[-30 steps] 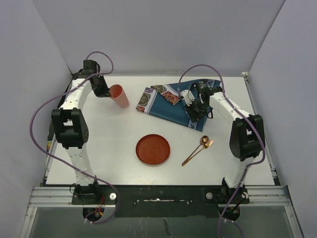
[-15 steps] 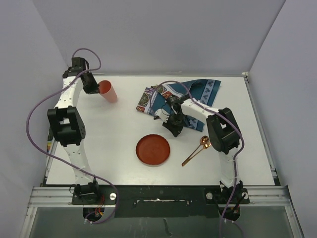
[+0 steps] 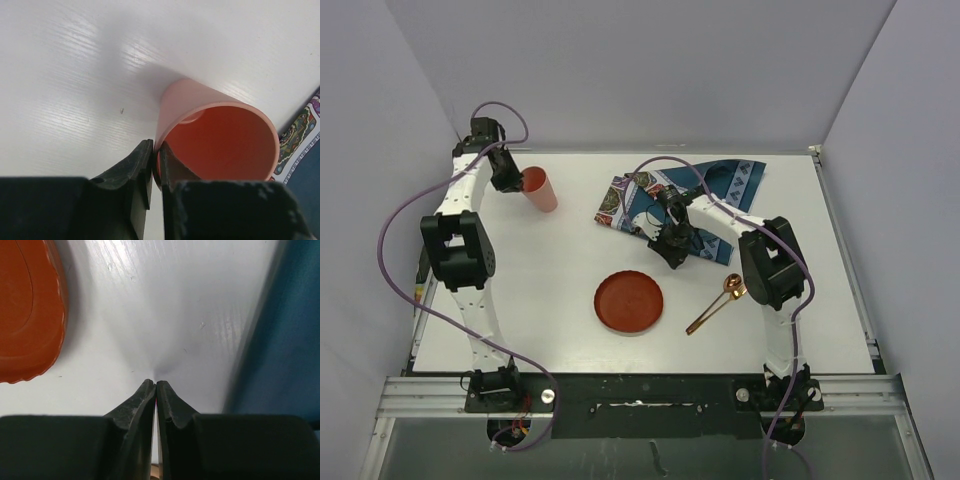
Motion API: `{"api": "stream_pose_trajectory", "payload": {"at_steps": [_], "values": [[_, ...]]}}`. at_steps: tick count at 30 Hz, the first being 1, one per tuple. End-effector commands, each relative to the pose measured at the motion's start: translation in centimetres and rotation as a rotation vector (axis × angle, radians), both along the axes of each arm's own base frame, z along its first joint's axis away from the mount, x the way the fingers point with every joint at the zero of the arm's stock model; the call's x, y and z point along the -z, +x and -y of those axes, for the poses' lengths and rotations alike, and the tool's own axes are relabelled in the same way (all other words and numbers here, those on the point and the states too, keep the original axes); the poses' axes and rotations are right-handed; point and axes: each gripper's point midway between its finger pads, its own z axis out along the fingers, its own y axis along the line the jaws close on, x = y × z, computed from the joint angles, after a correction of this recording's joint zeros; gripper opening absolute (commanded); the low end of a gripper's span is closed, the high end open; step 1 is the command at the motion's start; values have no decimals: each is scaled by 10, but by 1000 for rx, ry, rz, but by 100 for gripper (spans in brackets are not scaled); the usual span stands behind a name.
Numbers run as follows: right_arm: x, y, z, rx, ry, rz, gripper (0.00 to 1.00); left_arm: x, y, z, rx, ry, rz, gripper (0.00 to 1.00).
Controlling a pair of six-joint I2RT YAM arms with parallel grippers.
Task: Set the dinner table for one person
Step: Place the cup at the center of the board, then pick up the plate at the center of the board.
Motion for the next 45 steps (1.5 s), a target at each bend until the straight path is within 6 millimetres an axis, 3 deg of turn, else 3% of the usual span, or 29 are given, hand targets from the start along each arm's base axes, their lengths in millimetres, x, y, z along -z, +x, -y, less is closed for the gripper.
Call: {"api": "stream_pose_trajectory", "payload": {"at_steps": [1,5,6,7,13,14,15,17,21,23,26,31,37,45], "values": [[-13,7,2,3,1,33,8,0,14,0,6,35,22,13],[-21,7,2,1,3,50,8,-5,16,8,28,44,39,29],[-25,7,2,3,9,59,8,-6,17,11,34,44,43,37],[-28,8,2,2,12,65,8,-8,18,14,41,45,49,62],[-34,7,5,5,7,84,8,-15,18,25,62,50,68,71],[-35,4,5,2,9,78,8,-18,17,27,64,51,72,93],[-35,0,4,-6,8,66,8,-27,16,28,66,55,87,97],[-34,-9,3,-30,0,45,6,-45,12,28,71,67,122,98],[-25,-30,2,-79,-25,1,3,-102,-6,25,77,97,228,98],[-23,-39,1,-98,-28,-28,2,-131,-20,25,80,102,281,98],[-21,-53,1,-126,-38,-68,1,-157,-46,26,93,95,304,98],[-23,-72,3,-182,-69,-124,1,-178,-91,36,133,62,316,98],[-31,-101,-14,-281,-80,-200,1,-210,-142,33,129,85,350,98],[-33,-136,-50,-376,-10,-301,1,-208,-169,40,137,47,321,98]]}}
